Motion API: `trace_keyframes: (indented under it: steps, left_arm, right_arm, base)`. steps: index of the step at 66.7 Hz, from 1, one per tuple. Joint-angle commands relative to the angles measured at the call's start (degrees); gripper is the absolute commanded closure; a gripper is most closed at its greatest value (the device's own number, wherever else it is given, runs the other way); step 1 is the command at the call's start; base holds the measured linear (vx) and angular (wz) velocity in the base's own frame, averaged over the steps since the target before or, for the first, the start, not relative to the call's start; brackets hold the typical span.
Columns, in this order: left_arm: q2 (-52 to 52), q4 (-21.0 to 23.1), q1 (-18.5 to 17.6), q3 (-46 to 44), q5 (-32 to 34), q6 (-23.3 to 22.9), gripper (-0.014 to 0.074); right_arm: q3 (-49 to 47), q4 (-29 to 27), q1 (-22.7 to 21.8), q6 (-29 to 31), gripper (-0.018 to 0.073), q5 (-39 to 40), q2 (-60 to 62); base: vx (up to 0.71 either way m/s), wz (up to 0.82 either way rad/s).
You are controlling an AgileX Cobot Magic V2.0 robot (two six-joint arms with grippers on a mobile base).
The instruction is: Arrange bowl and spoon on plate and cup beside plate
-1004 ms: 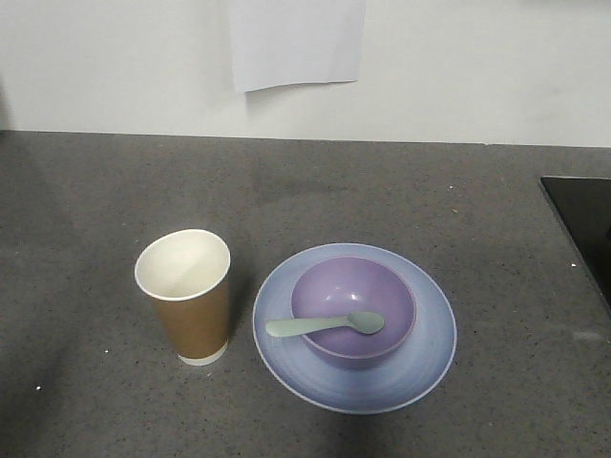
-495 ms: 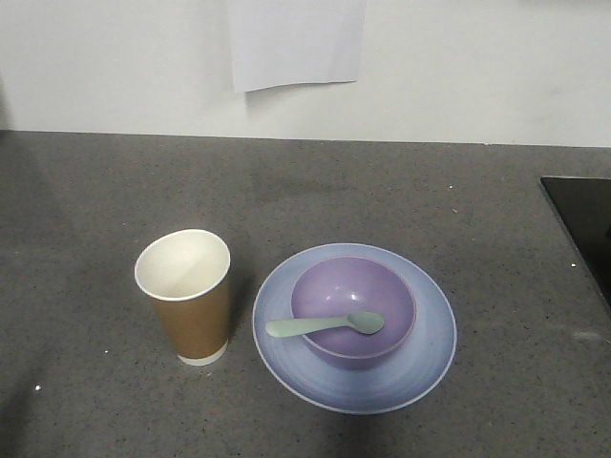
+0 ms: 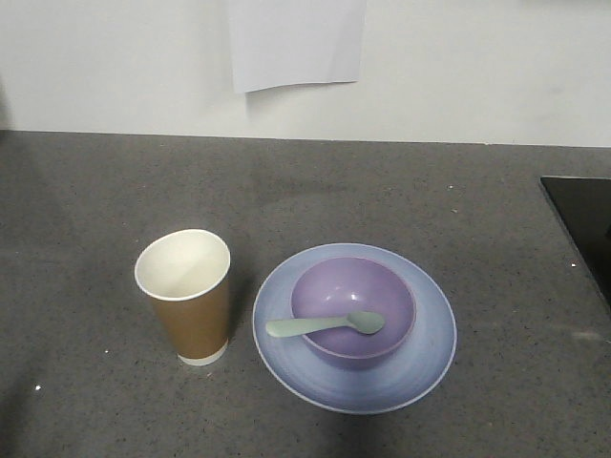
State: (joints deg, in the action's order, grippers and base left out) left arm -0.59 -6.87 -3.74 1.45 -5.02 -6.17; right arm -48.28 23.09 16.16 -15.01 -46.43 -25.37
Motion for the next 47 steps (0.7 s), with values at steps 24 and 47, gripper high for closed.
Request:
trace_keyframes:
  steps: [24,47]
  left_arm:
    - [0.32,-0.41,0.02,-0.42,3.96,-1.21,0.0604]
    - [0.32,-0.41,0.02,-0.42,3.96,-1.21,0.0604]
  right_arm:
    - [-1.14,1.35,0.07,0.02,0.0566,3.51,-1.04]
    - [-1.14,1.35,0.07,0.02,0.0566,3.51,-1.04]
  base:
    - [0.0,0.0]
    - [0.0,0.0]
